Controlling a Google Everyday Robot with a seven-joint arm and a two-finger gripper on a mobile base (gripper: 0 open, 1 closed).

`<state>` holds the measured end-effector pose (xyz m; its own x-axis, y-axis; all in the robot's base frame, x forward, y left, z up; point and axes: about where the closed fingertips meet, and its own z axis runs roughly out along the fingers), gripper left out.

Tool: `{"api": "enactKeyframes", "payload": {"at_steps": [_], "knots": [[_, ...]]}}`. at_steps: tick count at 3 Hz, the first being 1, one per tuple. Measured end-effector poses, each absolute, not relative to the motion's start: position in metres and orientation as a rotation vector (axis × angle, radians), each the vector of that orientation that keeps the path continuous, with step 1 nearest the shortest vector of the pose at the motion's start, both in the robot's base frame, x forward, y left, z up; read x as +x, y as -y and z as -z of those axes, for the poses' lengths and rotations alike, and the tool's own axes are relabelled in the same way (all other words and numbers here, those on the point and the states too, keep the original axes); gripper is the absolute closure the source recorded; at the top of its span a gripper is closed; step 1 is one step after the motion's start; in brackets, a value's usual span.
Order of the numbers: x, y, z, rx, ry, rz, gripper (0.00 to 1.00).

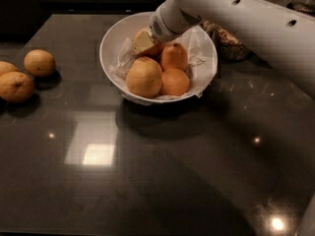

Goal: Pick orange from white bowl

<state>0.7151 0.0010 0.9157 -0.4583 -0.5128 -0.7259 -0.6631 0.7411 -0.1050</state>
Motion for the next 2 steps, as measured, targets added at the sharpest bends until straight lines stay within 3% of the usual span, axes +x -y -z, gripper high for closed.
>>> {"api": "enactKeyframes", "payload": {"at_steps": [2], "knots": [[0.7151,-0.0011,-0.9157,-0.881,-2.158,-0.246,0.88]]}}
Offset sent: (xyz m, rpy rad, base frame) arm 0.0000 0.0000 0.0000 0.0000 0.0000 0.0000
